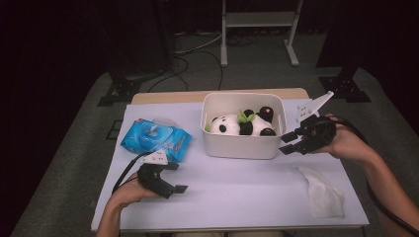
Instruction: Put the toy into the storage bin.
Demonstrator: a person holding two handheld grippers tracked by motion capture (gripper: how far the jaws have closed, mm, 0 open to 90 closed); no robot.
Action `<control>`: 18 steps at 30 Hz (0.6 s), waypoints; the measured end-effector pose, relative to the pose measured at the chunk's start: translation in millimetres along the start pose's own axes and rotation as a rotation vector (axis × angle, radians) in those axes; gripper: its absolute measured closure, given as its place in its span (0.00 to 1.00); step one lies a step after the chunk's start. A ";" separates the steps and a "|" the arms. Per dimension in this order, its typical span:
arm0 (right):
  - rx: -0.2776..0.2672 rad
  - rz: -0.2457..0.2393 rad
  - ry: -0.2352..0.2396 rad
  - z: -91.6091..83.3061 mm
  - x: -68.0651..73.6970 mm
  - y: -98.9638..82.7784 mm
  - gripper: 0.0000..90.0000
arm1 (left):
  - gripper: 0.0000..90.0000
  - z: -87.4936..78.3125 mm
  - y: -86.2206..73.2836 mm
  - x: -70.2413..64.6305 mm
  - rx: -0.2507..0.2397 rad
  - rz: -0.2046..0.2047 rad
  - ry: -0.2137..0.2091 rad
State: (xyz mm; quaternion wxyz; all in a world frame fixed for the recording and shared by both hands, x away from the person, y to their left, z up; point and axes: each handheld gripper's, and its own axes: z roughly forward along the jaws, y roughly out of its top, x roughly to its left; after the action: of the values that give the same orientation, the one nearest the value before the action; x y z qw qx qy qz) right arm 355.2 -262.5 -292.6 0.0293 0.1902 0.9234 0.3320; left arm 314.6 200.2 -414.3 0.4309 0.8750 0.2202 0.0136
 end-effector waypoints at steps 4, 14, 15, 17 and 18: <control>-0.004 0.023 -0.005 -1.2 0.0 -10.0 0.58 | 0.10 1.2 -0.9 0.3 0.003 -0.001 0.000; -0.019 0.094 0.003 6.5 -1.5 -40.6 0.58 | 0.10 3.5 -0.8 -1.2 0.011 0.007 -0.002; -0.021 0.097 0.006 7.8 -1.4 -43.3 0.58 | 0.10 3.6 -0.8 -1.3 0.010 0.007 -0.004; -0.020 0.105 0.009 10.5 -1.0 -48.9 0.58 | 0.10 3.6 -1.1 -1.1 0.012 0.007 -0.004; -0.020 0.105 0.009 10.5 -1.0 -48.9 0.58 | 0.10 3.6 -1.1 -1.1 0.012 0.007 -0.004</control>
State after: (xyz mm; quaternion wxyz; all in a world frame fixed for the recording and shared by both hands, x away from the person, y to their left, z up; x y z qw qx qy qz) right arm 341.8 -291.1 -331.4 0.0095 0.2364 0.9089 0.3433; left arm 314.0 197.7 -417.3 0.4262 0.8782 0.2165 0.0123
